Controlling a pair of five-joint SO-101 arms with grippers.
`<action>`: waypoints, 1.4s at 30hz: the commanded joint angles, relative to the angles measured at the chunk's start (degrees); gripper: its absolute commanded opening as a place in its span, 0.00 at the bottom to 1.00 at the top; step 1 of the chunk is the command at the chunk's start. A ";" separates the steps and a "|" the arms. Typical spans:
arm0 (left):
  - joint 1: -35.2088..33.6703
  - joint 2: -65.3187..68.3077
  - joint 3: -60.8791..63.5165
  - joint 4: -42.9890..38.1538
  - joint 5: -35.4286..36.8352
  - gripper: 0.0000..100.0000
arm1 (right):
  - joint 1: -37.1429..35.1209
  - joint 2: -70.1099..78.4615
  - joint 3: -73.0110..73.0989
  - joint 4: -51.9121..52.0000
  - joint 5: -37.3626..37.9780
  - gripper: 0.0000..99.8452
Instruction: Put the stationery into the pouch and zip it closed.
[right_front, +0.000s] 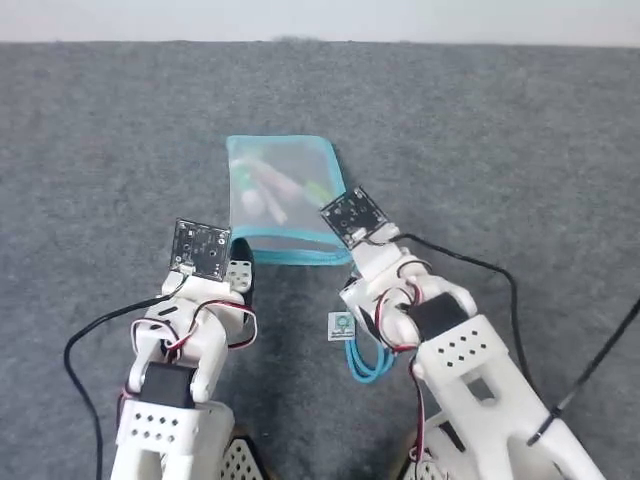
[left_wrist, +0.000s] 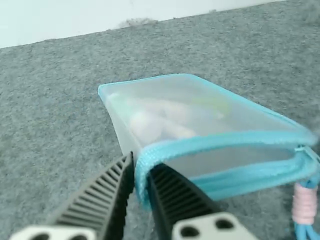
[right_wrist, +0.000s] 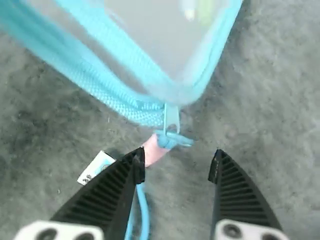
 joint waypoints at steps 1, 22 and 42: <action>0.35 -0.70 -1.36 -2.73 -0.62 0.01 | 0.13 -2.07 1.93 -5.85 -3.08 0.20; 3.25 -0.70 -1.36 -2.55 1.23 0.01 | 0.57 4.79 4.75 -22.37 -2.99 0.00; 3.16 -0.62 -1.36 -2.20 0.97 0.01 | -11.65 2.86 -30.77 20.97 7.82 0.01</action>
